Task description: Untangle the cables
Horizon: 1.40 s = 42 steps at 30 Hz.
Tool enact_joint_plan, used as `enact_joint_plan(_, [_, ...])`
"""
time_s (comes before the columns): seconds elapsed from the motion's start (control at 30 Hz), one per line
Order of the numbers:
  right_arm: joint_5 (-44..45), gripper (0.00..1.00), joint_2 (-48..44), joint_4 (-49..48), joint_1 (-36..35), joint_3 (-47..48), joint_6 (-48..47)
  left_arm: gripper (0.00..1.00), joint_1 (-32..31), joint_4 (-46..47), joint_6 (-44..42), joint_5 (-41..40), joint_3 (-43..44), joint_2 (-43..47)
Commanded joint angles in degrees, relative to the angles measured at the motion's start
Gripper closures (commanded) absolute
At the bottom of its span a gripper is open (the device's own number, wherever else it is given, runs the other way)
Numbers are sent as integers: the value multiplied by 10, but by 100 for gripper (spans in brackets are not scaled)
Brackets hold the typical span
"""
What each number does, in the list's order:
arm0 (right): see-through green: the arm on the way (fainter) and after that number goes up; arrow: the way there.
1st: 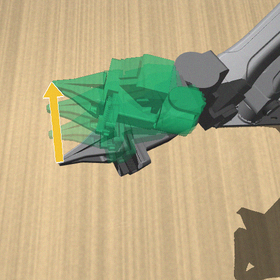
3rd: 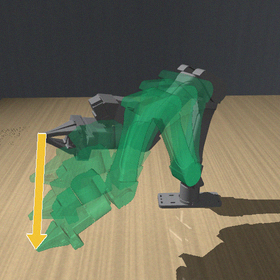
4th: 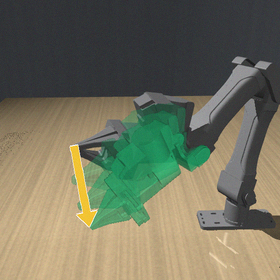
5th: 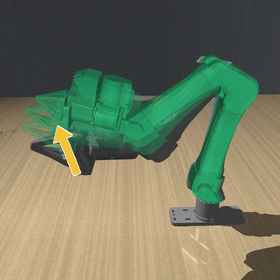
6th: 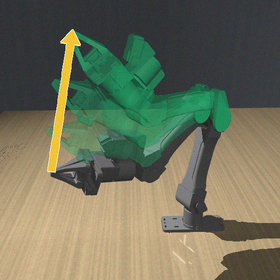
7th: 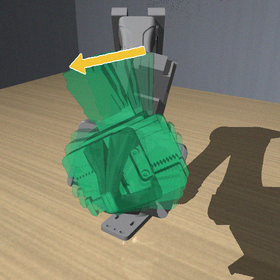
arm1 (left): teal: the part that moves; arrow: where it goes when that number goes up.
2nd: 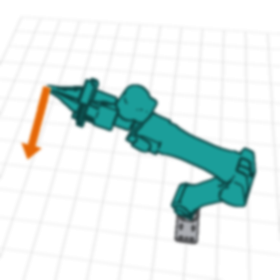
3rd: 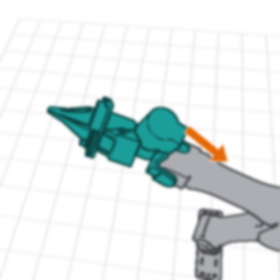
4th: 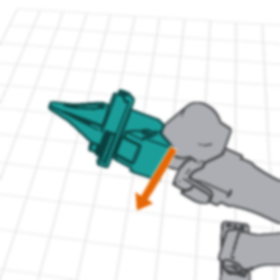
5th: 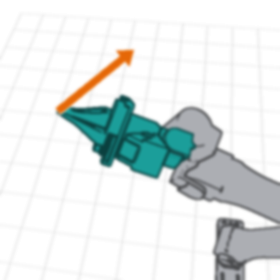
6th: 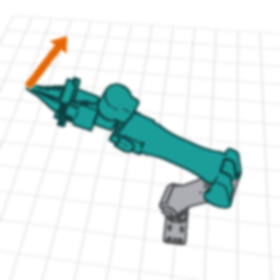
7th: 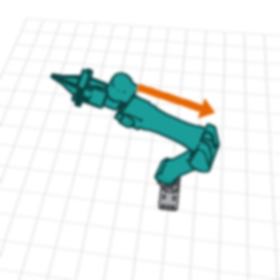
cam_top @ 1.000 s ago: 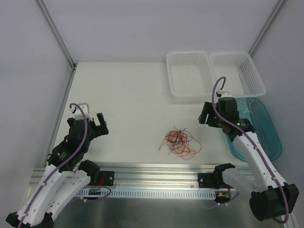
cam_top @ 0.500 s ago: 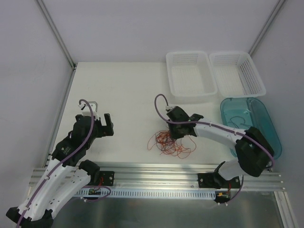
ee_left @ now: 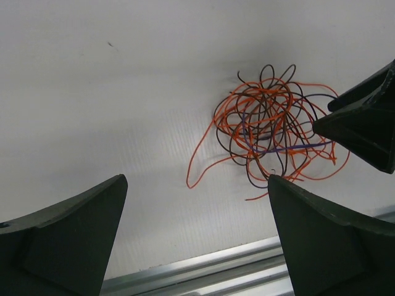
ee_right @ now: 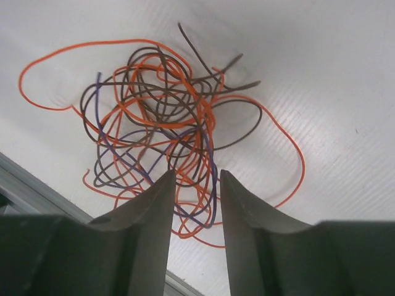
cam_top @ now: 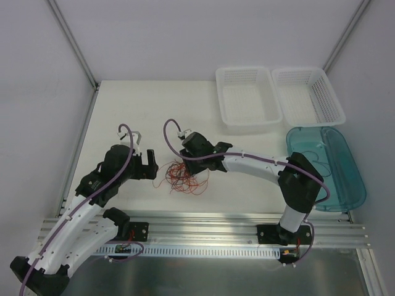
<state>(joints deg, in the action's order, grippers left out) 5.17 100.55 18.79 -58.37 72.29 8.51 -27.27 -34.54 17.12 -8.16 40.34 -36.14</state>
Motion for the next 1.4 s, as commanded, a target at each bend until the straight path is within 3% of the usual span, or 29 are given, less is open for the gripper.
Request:
enact_joint_plan(0.0, [12,56,-65,9,3,-28,0,1,7,16,25,65,7,-30])
enact_joint_plan(0.1, [6,44,-116,-3,-2,-68,8,1,6,21,54,82,14,-61])
enact_joint_plan(0.27, [44,36,-197,-24,-16,-160,61,1,3,33,65,135,25,-139])
enact_joint_plan(0.47, [107,28,-268,-87,-29,-283,181,1,-42,44,73,87,57,-224])
enact_joint_plan(0.63, [125,25,-262,-177,-38,-359,242,1,-96,49,84,23,95,-308])
enact_joint_plan(0.83, [123,27,-211,-261,-47,-370,266,1,-120,65,104,-17,101,-385])
enact_joint_plan(0.97, [110,27,-169,-295,-51,-360,270,7,-121,98,124,-17,63,-390])
enact_joint_plan(1.07, [108,28,-135,-309,-56,-345,270,13,-121,130,143,-4,35,-391])
enact_joint_plan(1.17, [114,30,-103,-314,-58,-333,272,28,-121,167,160,4,6,-397])
enact_joint_plan(1.3, [126,40,-79,-303,-59,-324,270,42,-122,200,179,4,-19,-415])
enact_joint_plan(1.33, [129,49,-82,-293,-58,-326,271,49,-121,205,182,-5,-24,-418])
enact_joint_plan(1.37, [135,54,-86,-287,-59,-328,270,64,-121,206,189,-11,-30,-419])
